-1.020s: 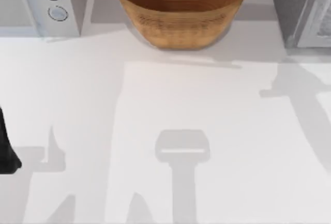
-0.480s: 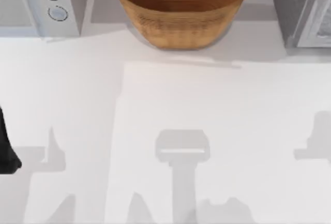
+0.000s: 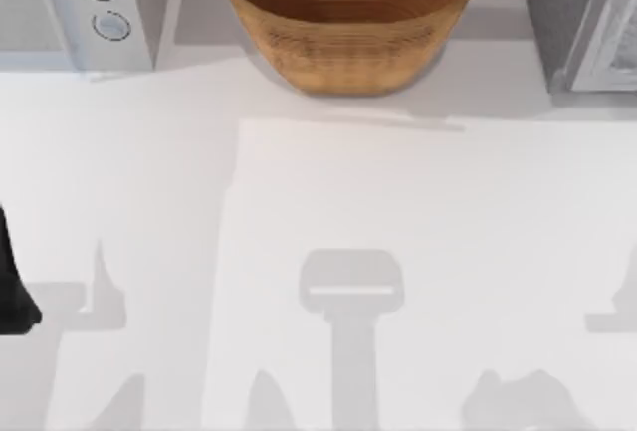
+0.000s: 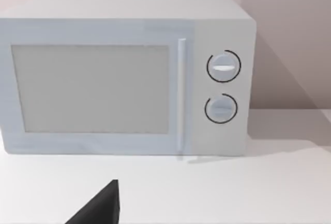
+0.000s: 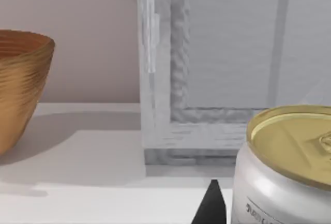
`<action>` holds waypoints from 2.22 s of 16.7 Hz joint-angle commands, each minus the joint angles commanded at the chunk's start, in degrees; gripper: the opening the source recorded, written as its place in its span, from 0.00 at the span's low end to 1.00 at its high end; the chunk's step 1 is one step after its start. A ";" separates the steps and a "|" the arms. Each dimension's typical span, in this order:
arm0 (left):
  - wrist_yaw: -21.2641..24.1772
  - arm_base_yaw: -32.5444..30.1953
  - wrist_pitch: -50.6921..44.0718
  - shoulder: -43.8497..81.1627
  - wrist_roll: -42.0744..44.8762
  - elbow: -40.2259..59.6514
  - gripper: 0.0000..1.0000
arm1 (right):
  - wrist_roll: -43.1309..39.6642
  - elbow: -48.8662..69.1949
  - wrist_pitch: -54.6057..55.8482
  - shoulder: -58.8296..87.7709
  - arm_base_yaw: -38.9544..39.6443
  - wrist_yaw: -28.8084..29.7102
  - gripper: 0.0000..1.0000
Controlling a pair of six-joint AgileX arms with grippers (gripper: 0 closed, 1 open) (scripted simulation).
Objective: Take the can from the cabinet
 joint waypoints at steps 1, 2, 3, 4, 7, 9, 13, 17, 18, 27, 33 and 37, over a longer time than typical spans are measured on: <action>0.00 0.00 0.00 0.00 0.00 0.00 1.00 | 0.00 0.00 0.00 0.00 0.00 0.00 0.00; 0.00 0.00 0.00 0.00 0.00 0.00 1.00 | 0.00 0.00 0.00 0.00 0.00 0.00 0.00; 0.00 0.00 0.00 0.00 0.00 0.00 1.00 | 0.10 -0.09 -0.13 0.32 0.20 -0.01 0.00; 0.00 0.00 0.00 0.00 0.00 0.00 1.00 | 0.10 -0.09 -0.13 0.32 0.20 -0.01 0.00; 0.00 0.00 0.00 0.00 0.00 0.00 1.00 | 0.11 0.73 2.44 3.68 0.03 -1.45 0.00; 0.00 0.00 0.00 0.00 0.00 0.00 1.00 | 0.13 1.94 6.23 8.63 -0.27 -3.52 0.00; 0.00 0.00 0.00 0.00 0.00 0.00 1.00 | 0.23 5.73 18.02 24.00 -1.33 -9.82 0.00; 0.00 0.00 0.00 0.00 0.00 0.00 1.00 | 0.41 10.76 33.57 44.24 -2.87 -17.96 0.00; 0.00 0.00 0.00 0.00 0.00 0.00 1.00 | 0.47 12.14 37.83 49.78 -3.30 -20.17 0.00; 0.00 0.00 0.00 0.00 0.00 0.00 1.00 | 0.97 24.56 76.10 99.75 -7.24 -40.00 0.00; 0.00 0.00 0.00 0.00 0.00 0.00 1.00 | 1.19 30.43 94.19 123.59 -9.09 -49.39 0.00; 0.00 0.00 0.00 0.00 0.00 0.00 1.00 | 1.25 32.03 99.15 130.19 -9.59 -51.98 0.00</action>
